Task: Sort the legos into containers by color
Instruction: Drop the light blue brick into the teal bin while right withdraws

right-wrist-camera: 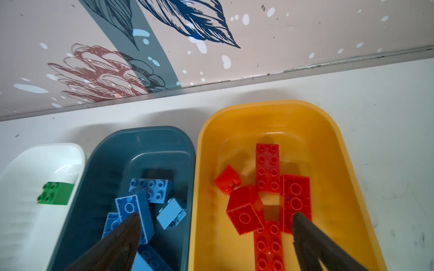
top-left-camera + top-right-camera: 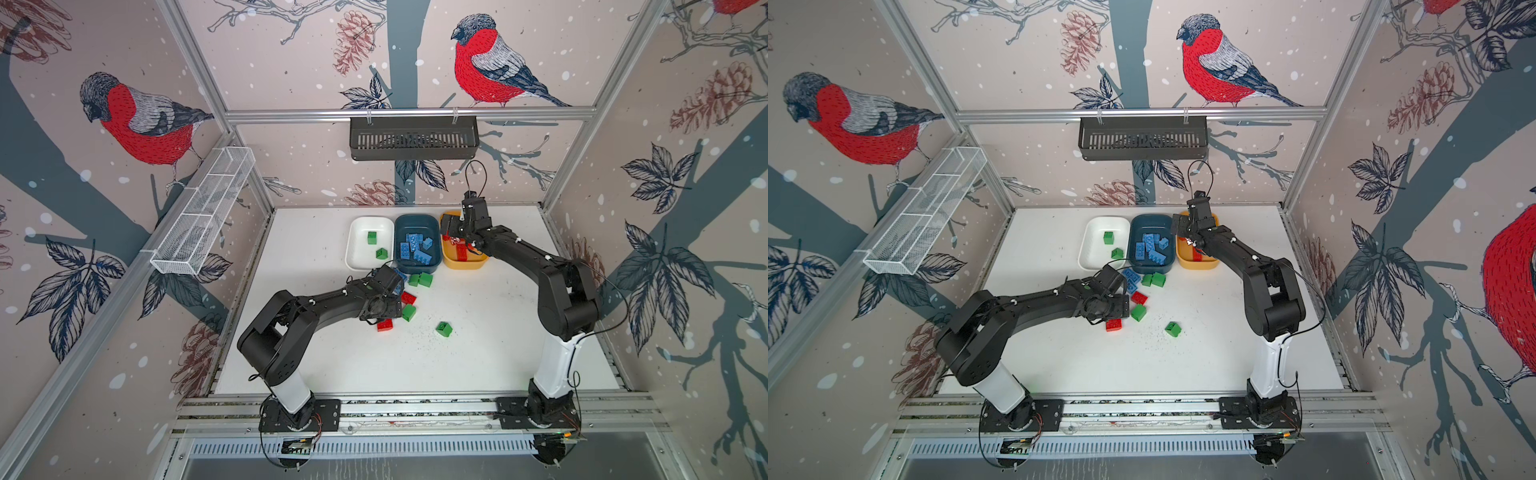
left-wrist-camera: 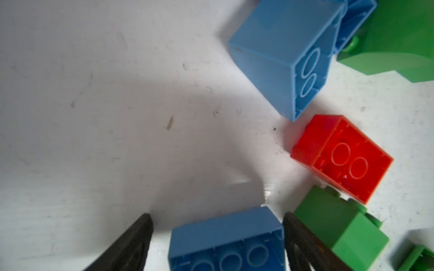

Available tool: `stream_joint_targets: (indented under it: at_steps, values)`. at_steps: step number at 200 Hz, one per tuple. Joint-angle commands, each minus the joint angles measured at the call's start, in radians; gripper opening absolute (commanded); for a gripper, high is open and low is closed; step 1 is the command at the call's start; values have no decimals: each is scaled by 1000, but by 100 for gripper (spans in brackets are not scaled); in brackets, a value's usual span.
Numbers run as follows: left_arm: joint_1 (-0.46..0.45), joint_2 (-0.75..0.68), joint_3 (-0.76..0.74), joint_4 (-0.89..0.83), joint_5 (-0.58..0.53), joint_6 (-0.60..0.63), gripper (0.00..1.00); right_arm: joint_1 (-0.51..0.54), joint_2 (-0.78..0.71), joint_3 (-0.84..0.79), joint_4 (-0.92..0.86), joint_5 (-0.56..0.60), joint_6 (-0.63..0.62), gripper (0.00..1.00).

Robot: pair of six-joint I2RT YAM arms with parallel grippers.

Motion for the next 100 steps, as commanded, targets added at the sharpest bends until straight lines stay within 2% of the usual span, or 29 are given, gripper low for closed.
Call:
stream_joint_targets:
  at_steps: [1, 35, 100]
  values:
    - [-10, 10, 8, -54, -7, 5, 82, 2, -45, -39, 28, -16, 36, 100]
    - [-14, 14, 10, -55, -7, 6, 70, 3, -94, -90, 29, 0, 51, 100]
    - [-14, -54, 41, -22, -57, 60, 67, 5, -156, -166, 40, 13, 70, 99]
